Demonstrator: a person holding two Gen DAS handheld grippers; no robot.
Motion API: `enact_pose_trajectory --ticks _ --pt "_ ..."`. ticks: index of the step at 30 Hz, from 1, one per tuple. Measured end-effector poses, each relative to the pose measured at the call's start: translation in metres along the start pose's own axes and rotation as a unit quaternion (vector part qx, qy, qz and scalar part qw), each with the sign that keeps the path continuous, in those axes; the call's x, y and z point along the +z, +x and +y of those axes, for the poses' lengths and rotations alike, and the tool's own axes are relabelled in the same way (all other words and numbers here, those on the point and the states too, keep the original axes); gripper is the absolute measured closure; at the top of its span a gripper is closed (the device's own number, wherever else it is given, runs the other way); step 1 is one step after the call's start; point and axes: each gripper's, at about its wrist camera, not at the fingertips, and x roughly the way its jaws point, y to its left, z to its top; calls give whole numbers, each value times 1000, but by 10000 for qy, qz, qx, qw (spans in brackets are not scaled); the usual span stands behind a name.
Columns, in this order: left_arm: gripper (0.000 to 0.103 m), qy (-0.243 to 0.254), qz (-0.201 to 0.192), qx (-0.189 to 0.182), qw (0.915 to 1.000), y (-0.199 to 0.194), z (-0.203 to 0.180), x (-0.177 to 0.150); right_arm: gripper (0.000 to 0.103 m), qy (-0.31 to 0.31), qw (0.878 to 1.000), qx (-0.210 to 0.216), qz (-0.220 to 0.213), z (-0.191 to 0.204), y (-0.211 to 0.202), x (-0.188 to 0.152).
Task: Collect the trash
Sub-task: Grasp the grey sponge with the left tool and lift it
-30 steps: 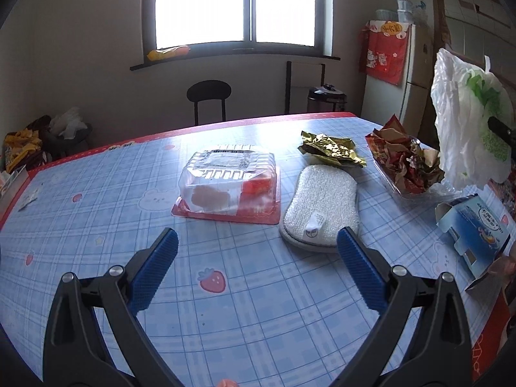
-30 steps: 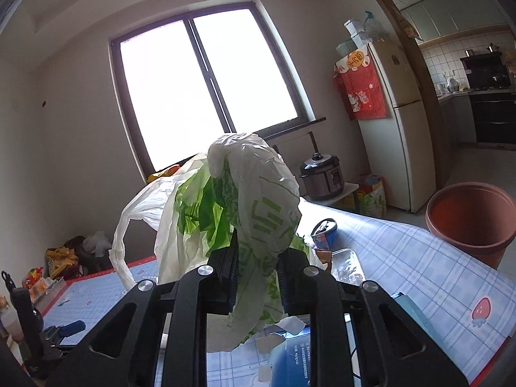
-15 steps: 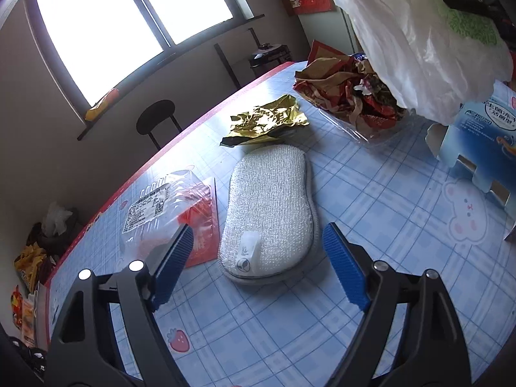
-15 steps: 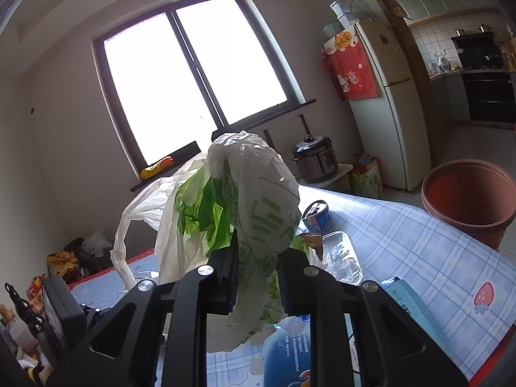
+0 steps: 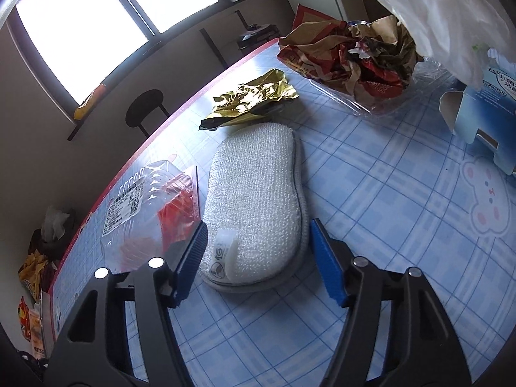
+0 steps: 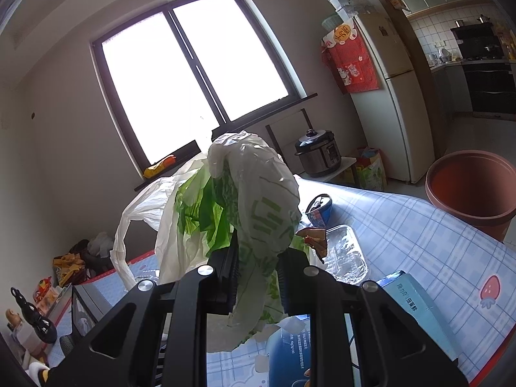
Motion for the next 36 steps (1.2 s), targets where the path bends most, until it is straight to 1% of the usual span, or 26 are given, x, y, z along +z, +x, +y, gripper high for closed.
enact_pose_trajectory --ticks 2,5,9,11,13,14,15,16,17,19,20,21,22,23,27,32,36 --pt "58 206 26 14 9998 1 -6 2 83 19 10000 9 38 -1 1 0" --pt "61 363 55 62 9993 2 -10 5 83 38 10000 22 59 -1 2 0" --pt "66 242 -27 -124 9996 0 -4 6 83 35 10000 26 48 -1 2 0" --pt "67 -16 -155 -386 9991 -7 4 6 83 42 10000 28 51 -1 2 0" --pt "67 -522 -224 -861 9947 -16 19 7 83 47 10000 31 45 -1 2 0" --pt "67 -811 -246 -1106 9902 -21 27 8 83 47 10000 33 47 -1 2 0" --pt "67 -1095 -304 -1368 9841 -27 36 7 83 48 10000 36 49 -1 2 0" --pt "68 -1355 -416 -1680 9756 -35 43 5 83 47 10000 36 52 -1 2 0" --pt "71 -1600 -520 -1985 9655 -42 50 3 83 47 10000 40 53 -1 2 0" --pt "72 -2159 -537 -2517 9419 -48 63 -5 83 44 10000 33 50 -1 2 0" --pt "72 -2385 -514 -2688 9318 -48 68 -9 83 45 10000 32 52 -1 2 0" --pt "71 -2543 -489 -2792 9246 -47 72 -14 83 51 10000 42 55 -1 2 0" --pt "71 -2677 -508 -2866 9185 -46 75 -18 83 51 10000 48 62 -1 2 0" --pt "71 -2752 -528 -2874 9159 -46 78 -21 83 53 9999 52 67 -1 2 0" --pt "74 -2927 -517 -2626 9180 -49 85 -21 83 81 9999 47 87 -2 3 0" --pt "77 -2893 -420 -2360 9268 -44 88 -23 83 98 9999 64 98 -3 4 1" --pt "77 -2839 -402 -2338 9290 -40 86 -27 83 103 9999 75 103 -2 4 0"
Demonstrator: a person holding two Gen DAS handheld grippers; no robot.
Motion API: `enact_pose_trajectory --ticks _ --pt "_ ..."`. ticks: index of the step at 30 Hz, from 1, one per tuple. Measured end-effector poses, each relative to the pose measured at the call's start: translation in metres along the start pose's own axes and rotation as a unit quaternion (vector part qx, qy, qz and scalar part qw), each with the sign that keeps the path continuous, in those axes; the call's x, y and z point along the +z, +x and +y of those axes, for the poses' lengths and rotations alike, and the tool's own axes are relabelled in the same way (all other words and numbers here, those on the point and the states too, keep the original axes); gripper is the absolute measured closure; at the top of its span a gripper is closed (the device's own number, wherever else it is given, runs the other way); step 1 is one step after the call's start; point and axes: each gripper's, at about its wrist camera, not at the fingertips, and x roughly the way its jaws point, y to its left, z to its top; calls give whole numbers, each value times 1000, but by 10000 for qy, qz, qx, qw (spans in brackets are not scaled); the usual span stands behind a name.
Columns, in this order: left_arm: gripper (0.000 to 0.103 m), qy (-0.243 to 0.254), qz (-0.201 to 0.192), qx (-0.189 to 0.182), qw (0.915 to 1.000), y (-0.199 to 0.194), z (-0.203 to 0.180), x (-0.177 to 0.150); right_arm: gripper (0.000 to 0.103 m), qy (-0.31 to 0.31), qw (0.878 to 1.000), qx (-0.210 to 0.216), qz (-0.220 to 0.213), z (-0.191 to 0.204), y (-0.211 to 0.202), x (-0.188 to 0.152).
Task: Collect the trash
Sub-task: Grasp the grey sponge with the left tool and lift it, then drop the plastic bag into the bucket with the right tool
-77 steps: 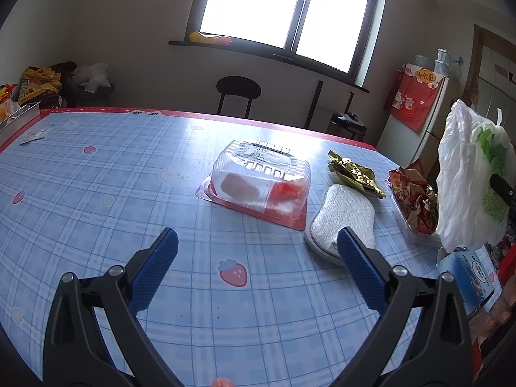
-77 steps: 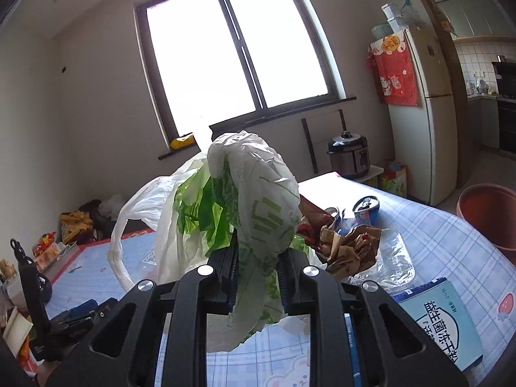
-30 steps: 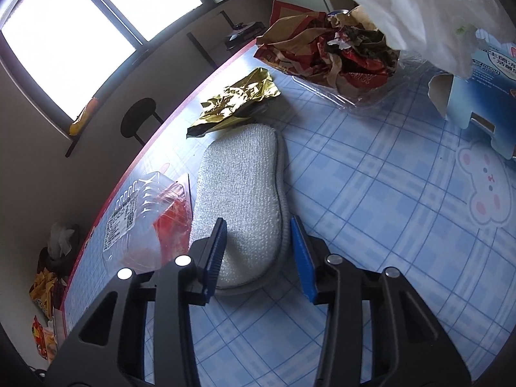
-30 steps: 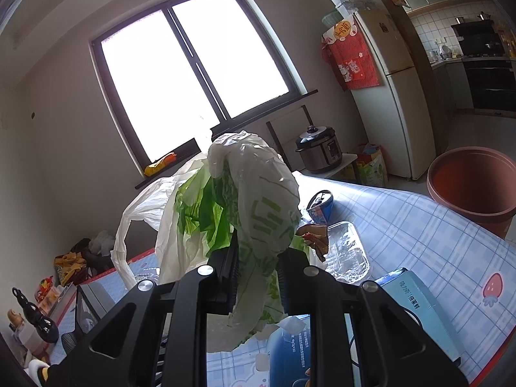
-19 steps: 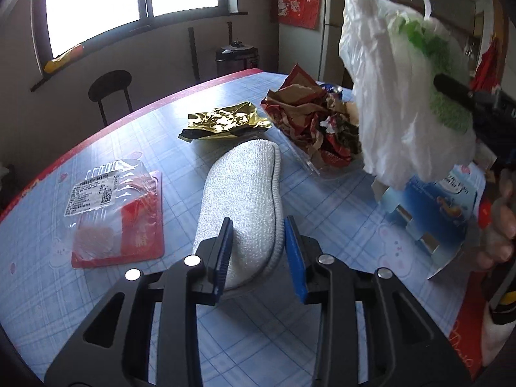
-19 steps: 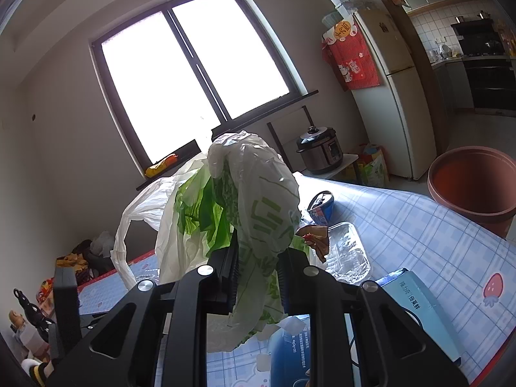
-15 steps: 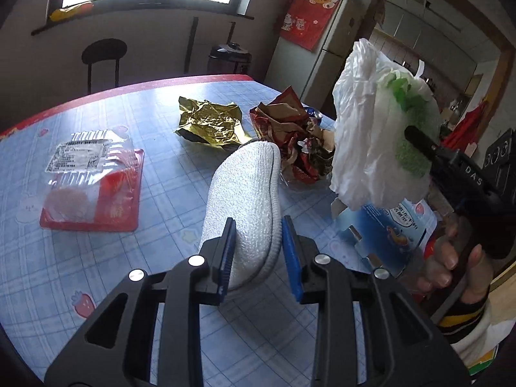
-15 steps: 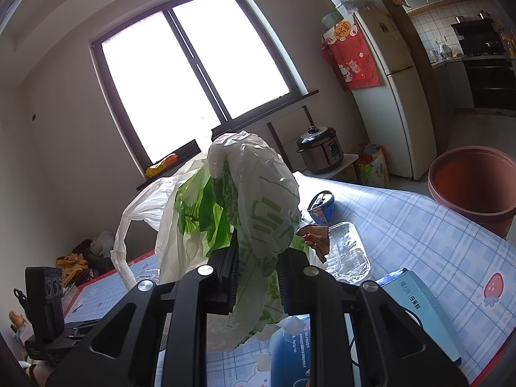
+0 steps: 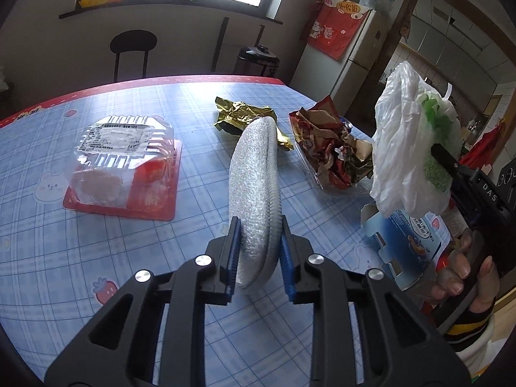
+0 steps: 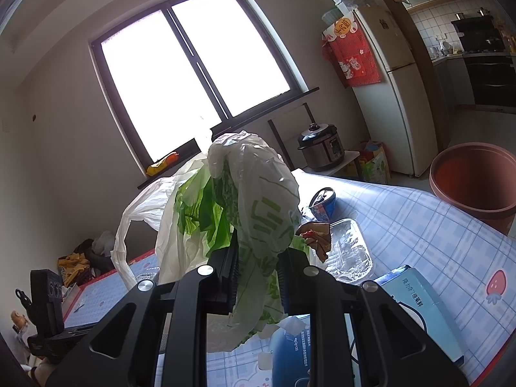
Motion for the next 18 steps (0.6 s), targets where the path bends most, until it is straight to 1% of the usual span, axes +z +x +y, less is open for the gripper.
enact_pose_trajectory --ticks 3,7,10,12,15,18 --pt "77 94 -5 83 9999 1 -3 0 83 3 10000 -5 5 0 0 -1" --pt "77 174 102 231 9995 9 1 -6 83 -9 10000 4 -9 0 0 0" --pt "80 49 41 288 9996 10 7 -8 83 -6 10000 18 -26 -1 -1 0" --pt "82 -112 31 234 9997 10 13 -8 83 -8 10000 28 -30 -2 -1 -1" --pt "82 -168 -122 190 9996 3 15 -8 83 11 10000 69 -42 -3 -3 -1" --pt "82 -199 -435 101 9988 -15 9 -4 83 -39 10000 49 -48 -4 -6 2"
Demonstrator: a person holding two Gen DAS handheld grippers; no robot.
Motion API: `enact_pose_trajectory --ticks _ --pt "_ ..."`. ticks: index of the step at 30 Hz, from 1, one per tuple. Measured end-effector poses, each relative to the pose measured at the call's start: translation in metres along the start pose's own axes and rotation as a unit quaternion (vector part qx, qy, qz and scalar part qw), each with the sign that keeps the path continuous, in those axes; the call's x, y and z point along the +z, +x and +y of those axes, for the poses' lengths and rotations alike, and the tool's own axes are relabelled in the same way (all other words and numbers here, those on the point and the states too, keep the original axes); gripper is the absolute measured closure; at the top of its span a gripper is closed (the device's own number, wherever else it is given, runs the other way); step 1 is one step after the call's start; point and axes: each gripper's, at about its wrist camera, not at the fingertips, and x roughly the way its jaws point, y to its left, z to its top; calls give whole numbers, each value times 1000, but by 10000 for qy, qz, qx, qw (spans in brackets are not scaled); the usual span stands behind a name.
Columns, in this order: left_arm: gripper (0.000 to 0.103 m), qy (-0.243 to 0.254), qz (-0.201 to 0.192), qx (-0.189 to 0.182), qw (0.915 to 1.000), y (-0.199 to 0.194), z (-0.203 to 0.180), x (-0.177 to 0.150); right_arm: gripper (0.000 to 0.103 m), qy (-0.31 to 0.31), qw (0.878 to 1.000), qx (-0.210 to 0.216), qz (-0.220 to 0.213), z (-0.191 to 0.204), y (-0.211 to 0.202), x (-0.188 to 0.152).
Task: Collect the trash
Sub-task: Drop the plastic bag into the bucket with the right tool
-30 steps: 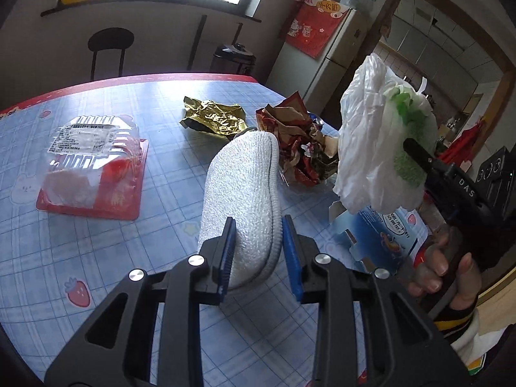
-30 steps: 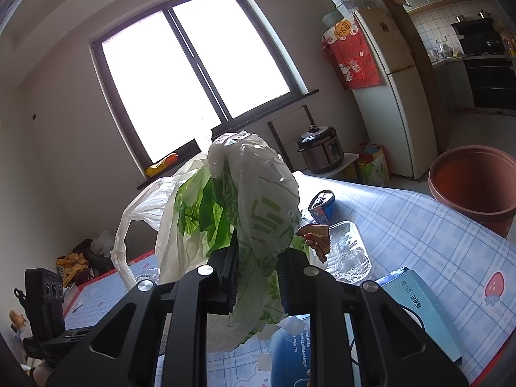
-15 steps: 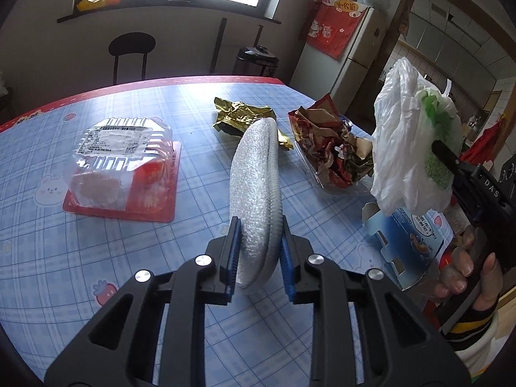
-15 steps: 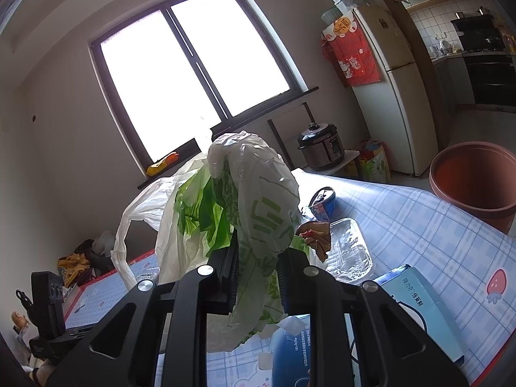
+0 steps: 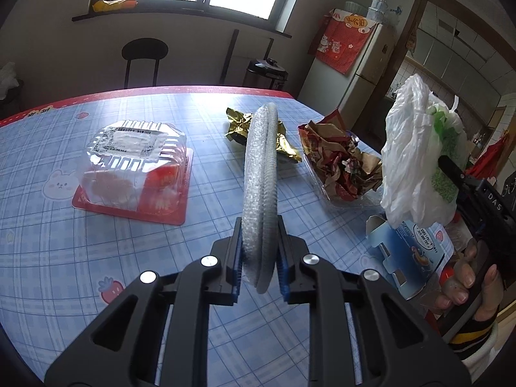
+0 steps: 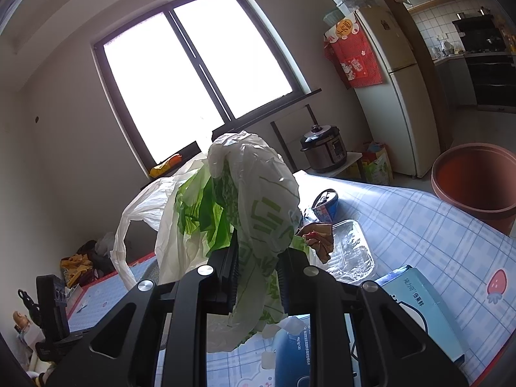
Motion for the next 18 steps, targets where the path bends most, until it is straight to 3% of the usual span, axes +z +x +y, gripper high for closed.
enact_pose_trajectory --ticks 3,7,13,18 --pt "82 26 -324 -124 9994 -18 -11 9 83 -102 9999 -27 -31 -7 -10 9" --pt "82 176 -620 -322 9974 -28 -36 25 83 -299 9986 -400 -178 -35 -29 37" --pt "82 382 -827 -785 9927 -16 -92 45 83 -795 9842 -1511 -467 -103 -56 91" --pt "82 649 -852 -1051 9887 4 -146 58 83 -1129 9641 -2346 -528 -164 -58 129"
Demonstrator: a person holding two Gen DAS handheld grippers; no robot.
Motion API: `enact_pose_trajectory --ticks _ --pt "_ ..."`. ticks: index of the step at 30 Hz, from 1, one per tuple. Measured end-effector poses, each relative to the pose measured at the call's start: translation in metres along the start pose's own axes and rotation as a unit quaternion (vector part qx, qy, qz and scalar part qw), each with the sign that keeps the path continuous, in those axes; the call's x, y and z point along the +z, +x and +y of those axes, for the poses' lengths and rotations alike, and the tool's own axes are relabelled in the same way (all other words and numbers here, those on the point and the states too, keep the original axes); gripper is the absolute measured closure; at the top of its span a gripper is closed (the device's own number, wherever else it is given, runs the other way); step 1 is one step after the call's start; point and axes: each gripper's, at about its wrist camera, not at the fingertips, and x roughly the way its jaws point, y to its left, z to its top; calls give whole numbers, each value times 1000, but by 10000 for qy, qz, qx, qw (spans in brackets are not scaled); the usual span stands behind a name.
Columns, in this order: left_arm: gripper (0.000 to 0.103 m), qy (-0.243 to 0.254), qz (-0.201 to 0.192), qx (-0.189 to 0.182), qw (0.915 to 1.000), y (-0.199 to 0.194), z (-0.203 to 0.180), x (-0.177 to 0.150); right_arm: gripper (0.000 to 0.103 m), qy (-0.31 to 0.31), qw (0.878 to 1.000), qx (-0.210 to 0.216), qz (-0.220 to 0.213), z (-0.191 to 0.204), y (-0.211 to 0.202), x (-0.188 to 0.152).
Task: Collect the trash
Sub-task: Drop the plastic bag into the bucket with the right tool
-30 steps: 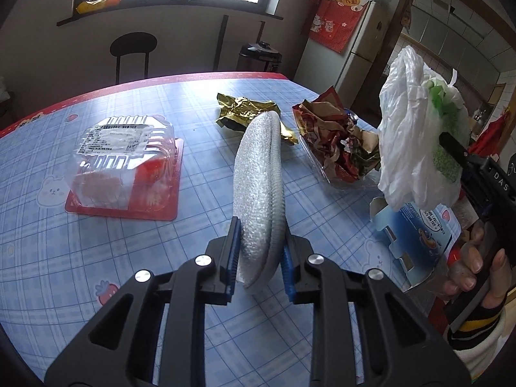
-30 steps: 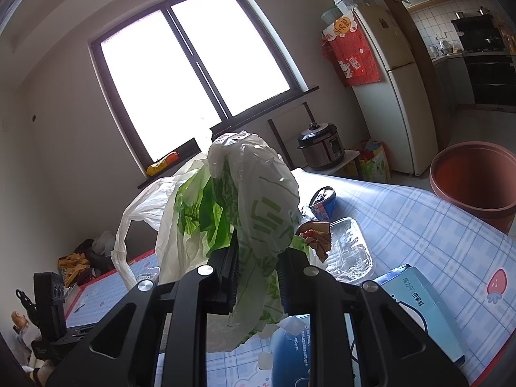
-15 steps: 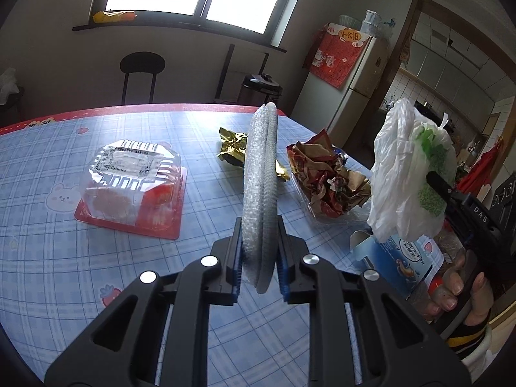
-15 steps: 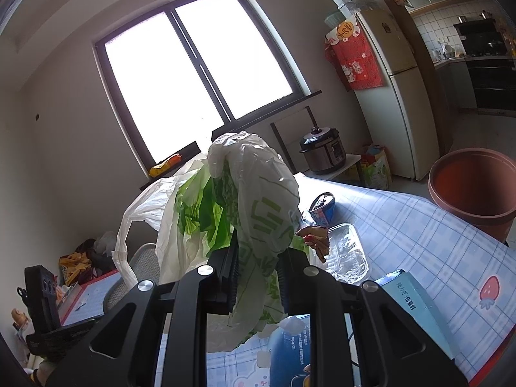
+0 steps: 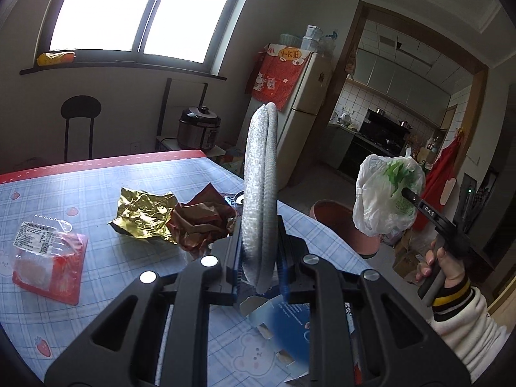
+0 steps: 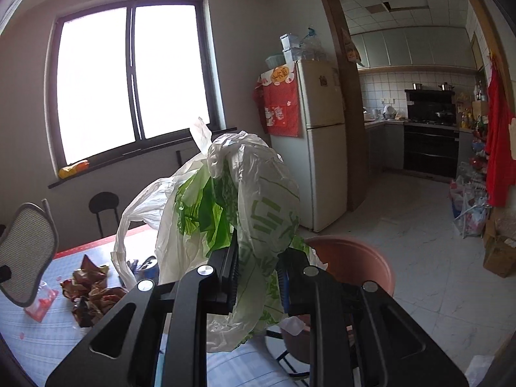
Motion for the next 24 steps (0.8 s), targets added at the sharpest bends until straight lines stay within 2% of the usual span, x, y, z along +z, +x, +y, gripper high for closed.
enact_pose_trajectory --ticks 3,7,11,14,19,22,24 --pt "82 48 1 -145 9999 19 -23 7 83 -25 9993 -324 178 -30 30 5" --pt "82 41 -42 -256 9997 37 -45 13 83 106 9972 -543 511 -59 73 5" --pt "82 54 -33 -308 9995 49 -54 14 82 301 9945 -575 826 -77 108 0" --pt "82 102 32 -308 9995 60 -59 14 75 635 9924 -537 911 -90 125 -3" --pt "82 193 143 -304 9993 71 -69 11 32 770 9926 -430 832 -91 132 -7" --pt "82 241 185 -310 9991 74 -74 10 18 777 9942 -328 669 -86 120 -7" --pt "82 254 198 -328 9989 76 -75 11 12 802 9949 -301 529 -82 106 -7"
